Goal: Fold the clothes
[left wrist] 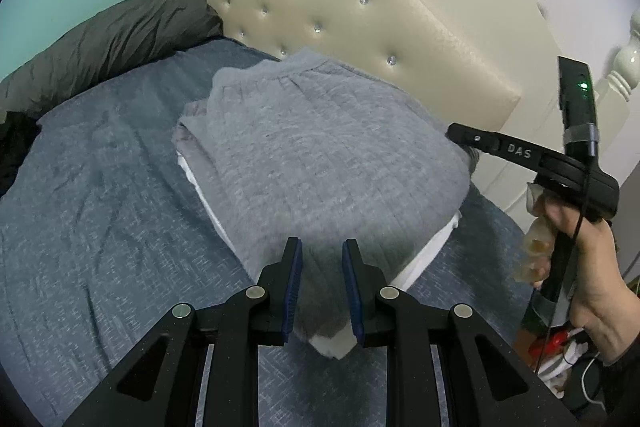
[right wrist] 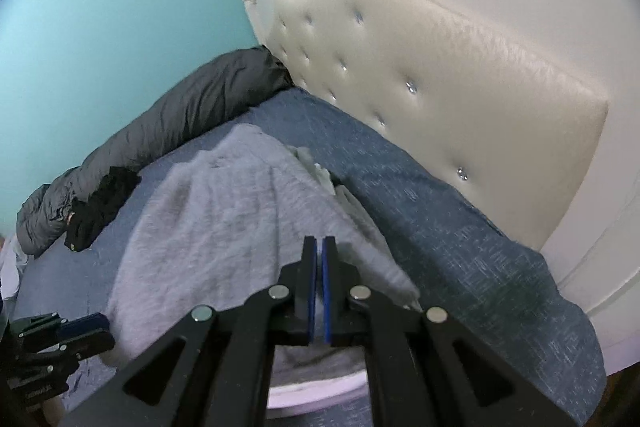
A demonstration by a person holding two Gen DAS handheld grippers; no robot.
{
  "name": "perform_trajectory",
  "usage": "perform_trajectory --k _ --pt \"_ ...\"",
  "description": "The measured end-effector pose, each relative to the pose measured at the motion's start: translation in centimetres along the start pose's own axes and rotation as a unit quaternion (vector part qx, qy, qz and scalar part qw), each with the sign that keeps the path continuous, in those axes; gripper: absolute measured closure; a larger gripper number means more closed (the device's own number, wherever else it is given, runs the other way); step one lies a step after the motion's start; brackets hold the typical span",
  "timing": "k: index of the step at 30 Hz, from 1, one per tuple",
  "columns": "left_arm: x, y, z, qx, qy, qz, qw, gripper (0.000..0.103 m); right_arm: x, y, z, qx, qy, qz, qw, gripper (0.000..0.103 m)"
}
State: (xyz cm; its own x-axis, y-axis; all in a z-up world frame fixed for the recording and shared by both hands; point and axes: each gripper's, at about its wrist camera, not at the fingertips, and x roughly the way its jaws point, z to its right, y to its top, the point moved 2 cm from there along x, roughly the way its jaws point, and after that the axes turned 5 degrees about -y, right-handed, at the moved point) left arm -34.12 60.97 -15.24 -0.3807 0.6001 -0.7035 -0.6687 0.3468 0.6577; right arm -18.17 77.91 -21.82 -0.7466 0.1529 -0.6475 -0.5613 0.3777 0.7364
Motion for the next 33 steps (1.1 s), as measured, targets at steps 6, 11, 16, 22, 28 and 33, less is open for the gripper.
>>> perform_trajectory --k 6,11,16,22,28,33 --pt "-2.9 -0.1 0.6 0.003 0.003 0.013 0.9999 0.08 -2.6 -0.9 -2.0 0.0 0.016 0.008 1.0 0.099" --pt "-5.6 -0.4 1.3 0.006 0.004 0.026 0.9996 0.08 -5.1 -1.6 -3.1 0.007 0.014 0.017 1.0 0.099" --pt "-8.2 -0.8 1.9 0.007 0.002 0.036 0.9993 0.08 -8.1 -2.0 -4.1 0.014 0.018 0.03 0.999 0.098" --pt "-11.8 -1.4 2.4 0.007 0.004 0.052 0.9986 0.08 -12.2 -2.4 -6.1 0.004 0.021 0.04 0.999 0.096" --pt "-15.9 -2.3 2.7 0.006 0.009 0.07 0.9975 0.08 -15.5 -3.4 -8.0 -0.002 0.024 0.044 0.999 0.088" --pt "-18.7 -3.3 3.2 0.011 0.017 0.08 0.9966 0.08 -18.0 -4.6 -9.3 -0.005 0.025 0.049 0.998 0.086"
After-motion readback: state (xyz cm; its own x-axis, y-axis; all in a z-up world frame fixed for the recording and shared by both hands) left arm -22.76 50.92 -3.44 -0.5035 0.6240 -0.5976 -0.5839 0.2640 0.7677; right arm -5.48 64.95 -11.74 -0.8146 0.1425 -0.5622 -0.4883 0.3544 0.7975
